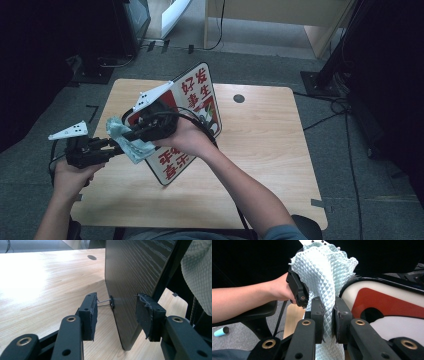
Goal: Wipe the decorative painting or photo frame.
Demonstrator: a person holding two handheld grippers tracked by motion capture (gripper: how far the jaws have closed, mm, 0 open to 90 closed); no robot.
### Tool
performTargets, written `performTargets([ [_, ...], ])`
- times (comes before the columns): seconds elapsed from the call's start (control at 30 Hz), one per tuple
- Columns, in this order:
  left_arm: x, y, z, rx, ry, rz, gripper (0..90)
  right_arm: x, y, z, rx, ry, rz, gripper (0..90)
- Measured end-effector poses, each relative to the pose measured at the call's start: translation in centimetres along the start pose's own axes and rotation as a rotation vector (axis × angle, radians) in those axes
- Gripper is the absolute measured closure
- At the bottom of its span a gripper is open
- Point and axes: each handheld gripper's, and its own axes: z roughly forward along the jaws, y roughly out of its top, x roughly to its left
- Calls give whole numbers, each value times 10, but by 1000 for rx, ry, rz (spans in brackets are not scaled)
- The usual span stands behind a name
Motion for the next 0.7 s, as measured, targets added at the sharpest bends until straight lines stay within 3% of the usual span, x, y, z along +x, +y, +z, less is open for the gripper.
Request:
performTargets([
  [0.57,-1,-6,-5,-15,22,7,460,-7,-16,3,9,22,17,809],
  [0.7,-1,-6,-4,-13,21,12,453,-5,-20,4,17,9,15,809],
])
